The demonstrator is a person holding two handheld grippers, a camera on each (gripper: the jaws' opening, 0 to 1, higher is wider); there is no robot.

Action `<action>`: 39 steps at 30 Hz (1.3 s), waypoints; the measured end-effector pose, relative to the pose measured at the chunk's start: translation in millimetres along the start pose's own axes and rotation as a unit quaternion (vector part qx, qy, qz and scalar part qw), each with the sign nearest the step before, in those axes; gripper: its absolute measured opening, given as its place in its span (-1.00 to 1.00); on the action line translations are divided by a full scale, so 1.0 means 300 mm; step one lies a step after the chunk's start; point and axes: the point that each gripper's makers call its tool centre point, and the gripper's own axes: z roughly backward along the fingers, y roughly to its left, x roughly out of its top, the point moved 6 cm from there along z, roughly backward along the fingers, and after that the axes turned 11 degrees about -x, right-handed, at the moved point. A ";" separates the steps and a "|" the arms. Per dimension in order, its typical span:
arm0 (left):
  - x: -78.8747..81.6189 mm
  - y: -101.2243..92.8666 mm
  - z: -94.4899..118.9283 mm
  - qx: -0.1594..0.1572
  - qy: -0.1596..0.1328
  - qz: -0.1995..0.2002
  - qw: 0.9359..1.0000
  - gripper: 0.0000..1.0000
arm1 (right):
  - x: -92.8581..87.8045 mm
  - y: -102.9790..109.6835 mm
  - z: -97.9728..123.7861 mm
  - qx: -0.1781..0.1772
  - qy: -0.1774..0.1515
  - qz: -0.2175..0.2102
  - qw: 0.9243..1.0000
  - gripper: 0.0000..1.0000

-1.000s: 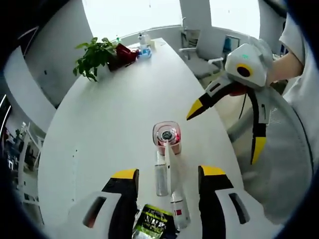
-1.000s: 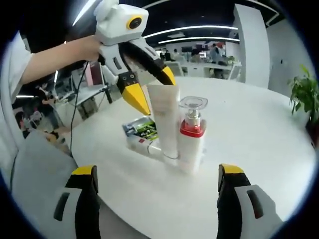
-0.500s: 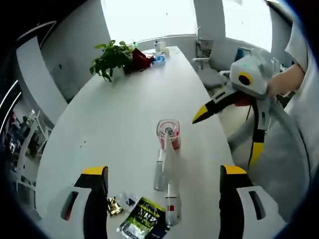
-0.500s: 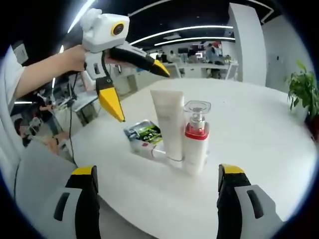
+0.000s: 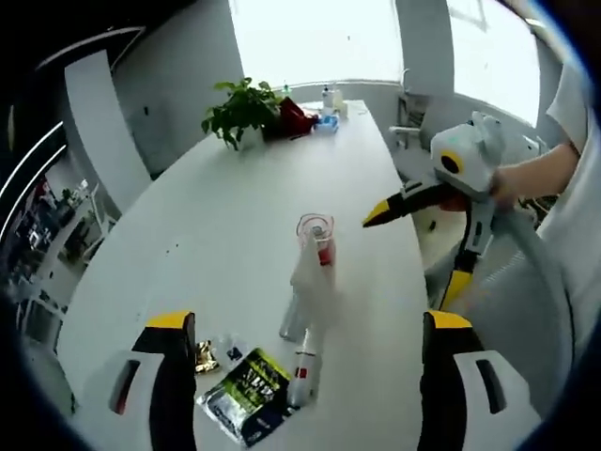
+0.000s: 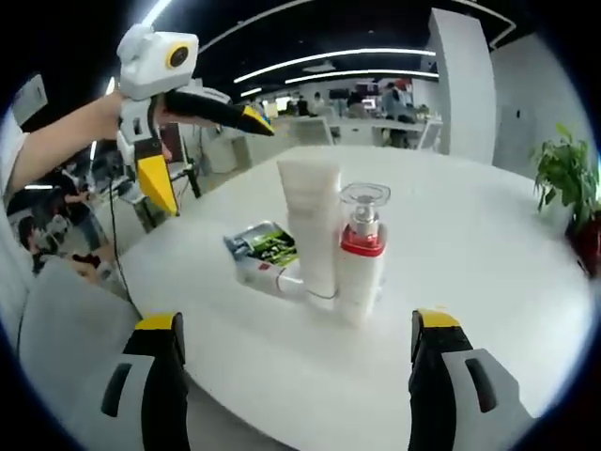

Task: Arrange the skincare products in the storage area until every visible bottle or jar stands upright without overlapping.

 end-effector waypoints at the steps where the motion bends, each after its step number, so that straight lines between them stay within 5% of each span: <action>1: -0.013 -0.009 0.009 0.004 -0.003 0.008 1.000 0.96 | -0.001 0.001 -0.001 -0.002 0.001 0.006 1.000 0.99; 6: -0.126 -0.069 0.068 0.040 -0.014 0.065 0.997 0.98 | 0.002 0.004 0.001 -0.005 0.002 0.030 1.000 0.99; 12: -0.247 -0.121 0.129 0.070 -0.019 0.116 0.991 0.98 | 0.006 0.002 0.007 0.005 -0.007 0.005 1.000 0.99; 20: -0.380 -0.194 0.211 0.120 -0.037 0.180 0.976 0.98 | 0.007 0.030 0.007 0.018 -0.004 0.006 1.000 0.99; 39: -0.544 -0.320 0.305 0.198 -0.062 0.240 0.948 0.96 | 0.005 0.058 0.010 0.040 0.003 0.018 0.999 0.97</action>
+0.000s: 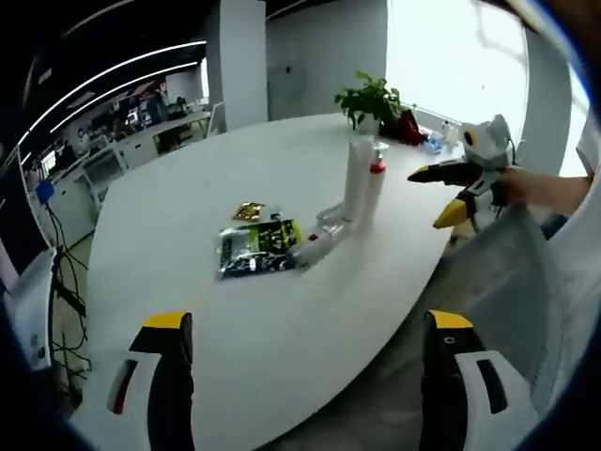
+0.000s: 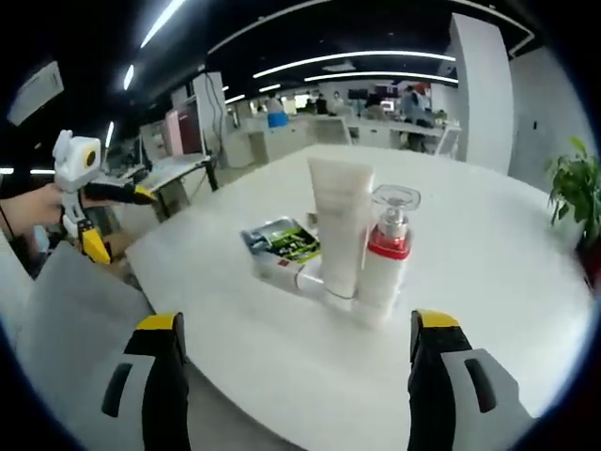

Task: Arrange the skincare products in the storage area until every visible bottle or jar stands upright without overlapping.

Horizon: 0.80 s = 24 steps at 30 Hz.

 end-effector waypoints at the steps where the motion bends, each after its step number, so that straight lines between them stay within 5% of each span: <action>1: 0.000 0.004 0.003 0.003 -0.014 0.004 1.000 0.97 | -0.002 0.000 -0.001 0.001 0.002 0.002 1.000 0.97; 6: 0.002 -0.008 0.027 0.019 -0.061 0.020 0.998 0.98 | -0.001 0.002 -0.004 0.004 0.001 0.004 1.000 0.96; 15: -0.049 0.019 0.022 0.040 -0.067 0.041 0.996 0.94 | 0.006 0.013 -0.004 0.007 -0.004 0.014 1.000 0.98; 24: -0.034 0.038 0.024 0.055 -0.083 0.040 0.994 0.91 | 0.003 0.008 -0.005 0.004 0.000 0.017 1.000 0.97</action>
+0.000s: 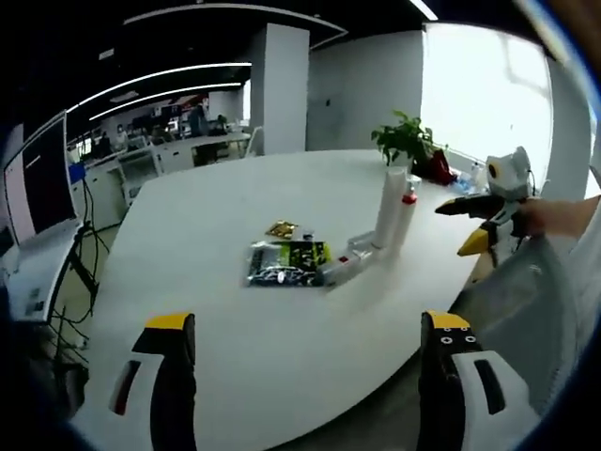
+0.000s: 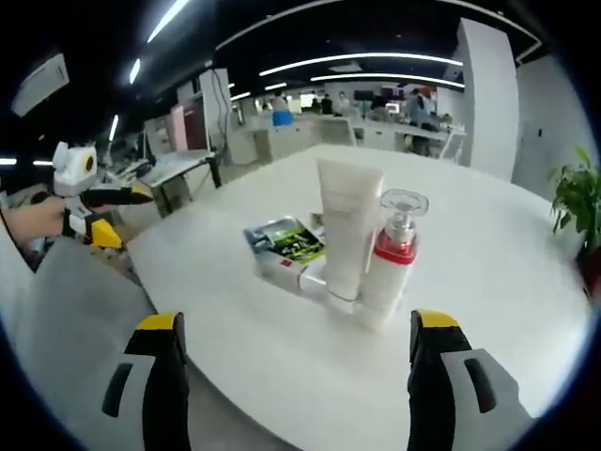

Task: Arrange the skincare products in the storage area until every visible bottle or jar stands upright without overlapping.

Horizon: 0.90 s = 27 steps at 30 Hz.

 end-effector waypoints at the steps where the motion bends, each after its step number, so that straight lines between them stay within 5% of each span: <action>1: -0.003 0.003 -0.004 0.001 0.001 -0.003 1.000 0.91 | -0.001 -0.001 0.000 -0.001 0.000 0.000 1.000 0.97; 27: -0.039 -0.009 -0.071 -0.036 0.058 -0.028 0.997 0.87 | -0.002 -0.019 0.001 -0.016 0.003 0.003 1.000 0.96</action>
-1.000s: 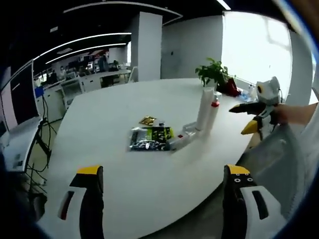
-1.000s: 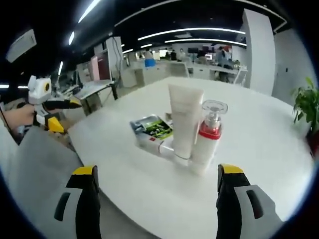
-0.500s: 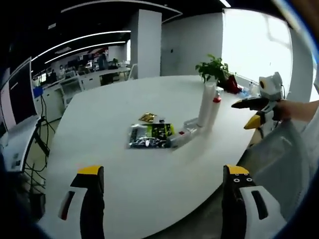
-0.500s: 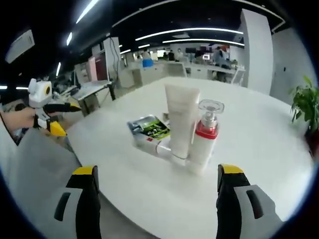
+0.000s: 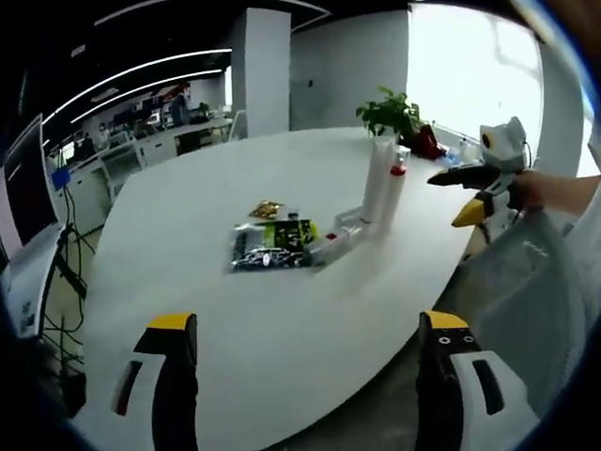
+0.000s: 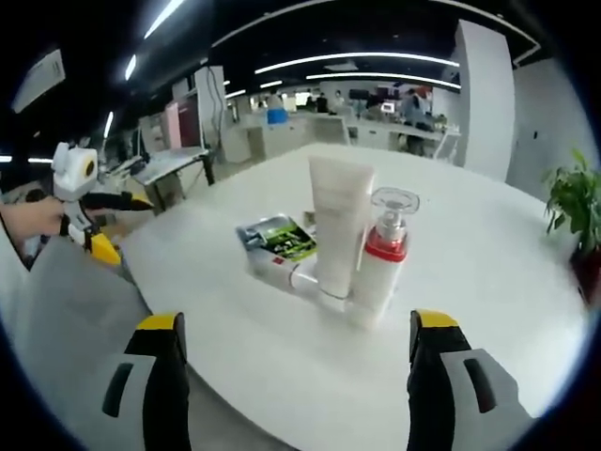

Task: Arrange the skincare products in the storage area until every visible bottle or jar stands upright without overlapping.

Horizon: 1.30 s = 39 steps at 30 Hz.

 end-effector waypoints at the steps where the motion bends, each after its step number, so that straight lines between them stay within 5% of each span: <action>1: 0.000 0.001 -0.003 -0.001 0.002 0.000 1.000 0.87 | -0.001 0.000 0.002 -0.001 0.000 -0.001 1.000 0.96; 13: 0.092 0.000 -0.078 -0.034 0.026 -0.054 0.998 0.84 | -0.002 -0.005 0.004 -0.003 0.000 -0.005 1.000 0.95; 39: 0.134 0.013 -0.164 -0.078 0.092 -0.122 0.985 0.82 | -0.010 -0.009 0.003 0.000 0.004 -0.016 1.000 0.92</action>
